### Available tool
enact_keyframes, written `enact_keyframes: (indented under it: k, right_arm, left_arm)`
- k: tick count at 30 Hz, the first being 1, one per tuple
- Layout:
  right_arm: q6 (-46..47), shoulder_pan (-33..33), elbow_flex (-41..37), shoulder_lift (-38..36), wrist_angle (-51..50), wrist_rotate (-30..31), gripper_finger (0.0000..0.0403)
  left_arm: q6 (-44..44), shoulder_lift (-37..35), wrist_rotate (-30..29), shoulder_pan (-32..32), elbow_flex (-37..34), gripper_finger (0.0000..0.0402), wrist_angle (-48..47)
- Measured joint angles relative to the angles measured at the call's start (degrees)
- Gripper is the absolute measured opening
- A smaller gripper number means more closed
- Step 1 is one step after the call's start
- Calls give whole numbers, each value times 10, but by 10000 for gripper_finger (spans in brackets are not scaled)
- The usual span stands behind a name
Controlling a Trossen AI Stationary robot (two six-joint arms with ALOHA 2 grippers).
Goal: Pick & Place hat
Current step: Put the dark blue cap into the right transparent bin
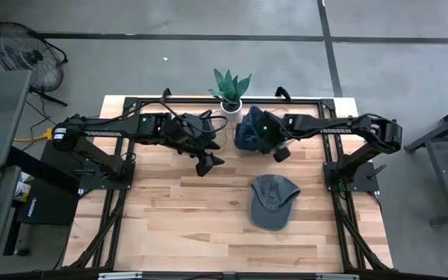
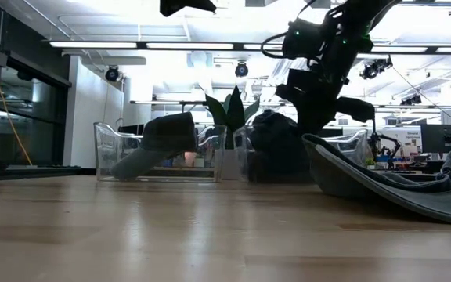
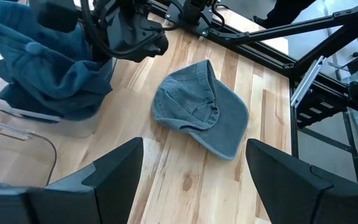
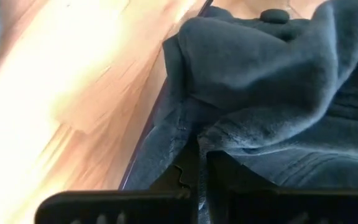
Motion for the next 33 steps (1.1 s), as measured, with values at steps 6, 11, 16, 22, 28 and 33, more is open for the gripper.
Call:
enact_keyframes:
  k: [6, 11, 16, 22, 28, 33]
  right_arm:
    - [60, 1, 0, 0, 15, 32, 0]
    - [114, 0, 0, 0, 16, 62, 14]
    - [176, 6, 0, 0, 16, 64, 41]
    - [210, 24, 5, 0, 11, 51, 96]
    - [231, 45, 39, 0, 4, 64, 150]
    - [252, 59, 78, -1, -20, 91, 177]
  left_arm:
    - [0, 0, 0, 0, 0, 280, 0]
    - [0, 0, 0, 0, 0, 280, -4]
    - [0, 0, 0, 0, 0, 280, -4]
    - [0, 0, 0, 0, 0, 280, -4]
    - [0, 0, 0, 0, 0, 280, -3]
    - [0, 0, 7, 0, 0, 280, -4]
